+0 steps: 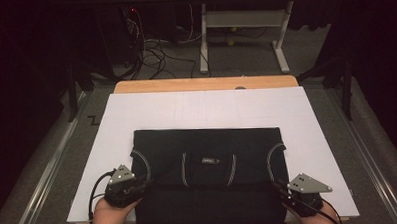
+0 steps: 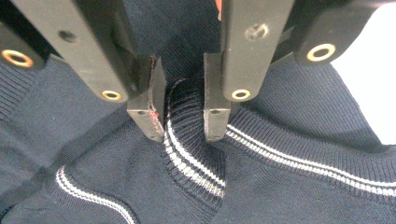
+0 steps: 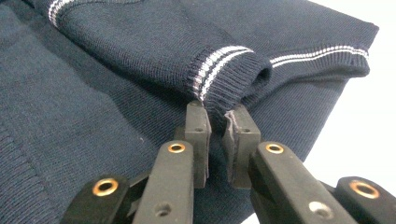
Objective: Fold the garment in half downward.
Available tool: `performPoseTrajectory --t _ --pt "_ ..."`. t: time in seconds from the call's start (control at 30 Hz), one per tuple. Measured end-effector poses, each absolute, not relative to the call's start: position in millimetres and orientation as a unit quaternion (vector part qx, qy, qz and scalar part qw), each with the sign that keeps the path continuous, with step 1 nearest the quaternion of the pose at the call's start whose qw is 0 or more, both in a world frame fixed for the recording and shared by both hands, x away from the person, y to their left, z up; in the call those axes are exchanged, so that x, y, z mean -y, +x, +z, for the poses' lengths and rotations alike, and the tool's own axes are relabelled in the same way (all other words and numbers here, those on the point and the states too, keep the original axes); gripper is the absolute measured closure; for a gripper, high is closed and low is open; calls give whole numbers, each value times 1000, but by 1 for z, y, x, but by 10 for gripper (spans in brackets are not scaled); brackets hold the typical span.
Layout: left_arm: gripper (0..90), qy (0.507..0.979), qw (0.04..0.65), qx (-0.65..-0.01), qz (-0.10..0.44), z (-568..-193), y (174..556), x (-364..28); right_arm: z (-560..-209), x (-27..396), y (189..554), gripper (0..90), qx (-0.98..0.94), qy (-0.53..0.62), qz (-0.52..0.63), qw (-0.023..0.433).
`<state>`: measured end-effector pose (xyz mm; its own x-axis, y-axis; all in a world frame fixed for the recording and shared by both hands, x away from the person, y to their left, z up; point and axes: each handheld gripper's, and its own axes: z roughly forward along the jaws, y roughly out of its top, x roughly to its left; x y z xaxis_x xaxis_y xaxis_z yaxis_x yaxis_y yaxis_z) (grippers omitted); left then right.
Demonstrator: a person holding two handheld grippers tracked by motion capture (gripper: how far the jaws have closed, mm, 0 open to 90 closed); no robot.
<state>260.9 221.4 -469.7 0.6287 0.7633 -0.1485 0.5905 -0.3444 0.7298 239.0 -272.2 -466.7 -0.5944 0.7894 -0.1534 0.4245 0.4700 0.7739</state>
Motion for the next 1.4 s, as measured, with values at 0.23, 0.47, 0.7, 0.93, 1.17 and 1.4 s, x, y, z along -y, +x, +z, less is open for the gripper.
performPoseTrajectory --t 0.23,0.47,0.7,0.93,1.17,1.4 --pt "684 814 397 -409 109 -468 254 -222 -466 273 234 820 -817 373 359 254" --pt "631 816 389 -415 109 -470 253 -222 -469 274 233 780 -823 375 354 239" --pt "425 802 412 -411 133 -459 250 -223 -460 278 232 531 -796 388 402 233" --pt "348 789 422 -426 135 -456 258 -225 -456 279 235 458 -778 402 423 231" --pt "352 787 431 -426 116 -444 285 -219 -445 274 259 450 -768 413 433 228" --pt "351 770 463 -429 95 -427 312 -205 -435 257 289 440 -772 412 428 227"
